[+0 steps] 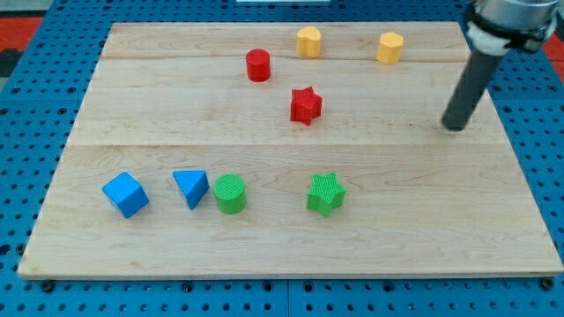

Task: Move the red circle slightly up

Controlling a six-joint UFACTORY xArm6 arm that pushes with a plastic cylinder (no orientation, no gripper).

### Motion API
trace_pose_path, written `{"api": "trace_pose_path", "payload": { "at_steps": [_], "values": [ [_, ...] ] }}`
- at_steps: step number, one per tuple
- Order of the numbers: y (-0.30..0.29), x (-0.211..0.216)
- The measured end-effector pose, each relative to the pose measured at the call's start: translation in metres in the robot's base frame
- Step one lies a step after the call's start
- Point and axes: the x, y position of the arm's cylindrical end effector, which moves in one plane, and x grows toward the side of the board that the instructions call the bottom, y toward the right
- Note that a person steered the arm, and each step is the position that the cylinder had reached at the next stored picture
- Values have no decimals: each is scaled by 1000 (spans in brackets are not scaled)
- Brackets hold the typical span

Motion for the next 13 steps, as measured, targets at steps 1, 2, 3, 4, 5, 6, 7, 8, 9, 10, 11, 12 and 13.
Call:
{"api": "trace_pose_path", "payload": {
  "at_steps": [1,2,3,4,5,6,7,8,9,10,11,12,13],
  "values": [
    [-18,-1],
    [-18,0],
    [-24,0],
    [-66,40],
    [-148,55],
    [-212,31],
    [-240,-13],
    [-242,-53],
    [-240,-80],
    [-240,-94],
    [-238,-102],
    [-219,-106],
    [-219,-123]
  ]
}}
